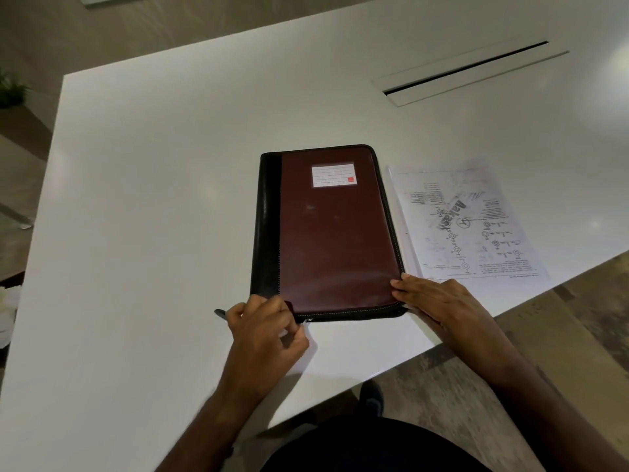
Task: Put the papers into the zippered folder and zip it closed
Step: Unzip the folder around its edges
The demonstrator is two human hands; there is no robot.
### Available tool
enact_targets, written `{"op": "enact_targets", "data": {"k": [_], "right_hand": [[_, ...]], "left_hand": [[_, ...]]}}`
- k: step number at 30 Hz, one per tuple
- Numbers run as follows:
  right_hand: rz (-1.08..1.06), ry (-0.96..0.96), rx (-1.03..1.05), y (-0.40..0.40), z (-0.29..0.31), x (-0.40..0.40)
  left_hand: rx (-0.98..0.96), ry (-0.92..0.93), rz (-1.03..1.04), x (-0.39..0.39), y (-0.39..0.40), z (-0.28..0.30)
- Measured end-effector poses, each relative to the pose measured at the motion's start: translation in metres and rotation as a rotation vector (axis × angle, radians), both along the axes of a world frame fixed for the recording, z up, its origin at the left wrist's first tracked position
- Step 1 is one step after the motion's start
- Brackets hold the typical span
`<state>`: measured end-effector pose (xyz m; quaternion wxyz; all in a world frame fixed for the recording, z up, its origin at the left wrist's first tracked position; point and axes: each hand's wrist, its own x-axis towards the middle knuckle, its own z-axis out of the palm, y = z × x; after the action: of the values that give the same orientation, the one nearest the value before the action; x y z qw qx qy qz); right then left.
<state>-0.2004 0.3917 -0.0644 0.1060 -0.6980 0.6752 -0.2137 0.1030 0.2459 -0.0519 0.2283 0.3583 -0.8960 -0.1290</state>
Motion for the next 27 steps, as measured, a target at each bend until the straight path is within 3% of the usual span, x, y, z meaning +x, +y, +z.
{"op": "enact_targets", "data": {"k": [12,27], "right_hand": [[-0.039,0.141,-0.024,-0.002,0.026,0.017],[-0.07,0.082,0.043,-0.001,0.031,0.025]], "left_hand": [[0.066,-0.084,0.114,0.061,-0.025,-0.001],[0.165,-0.042,0.125,0.104,-0.057,0.002]]}}
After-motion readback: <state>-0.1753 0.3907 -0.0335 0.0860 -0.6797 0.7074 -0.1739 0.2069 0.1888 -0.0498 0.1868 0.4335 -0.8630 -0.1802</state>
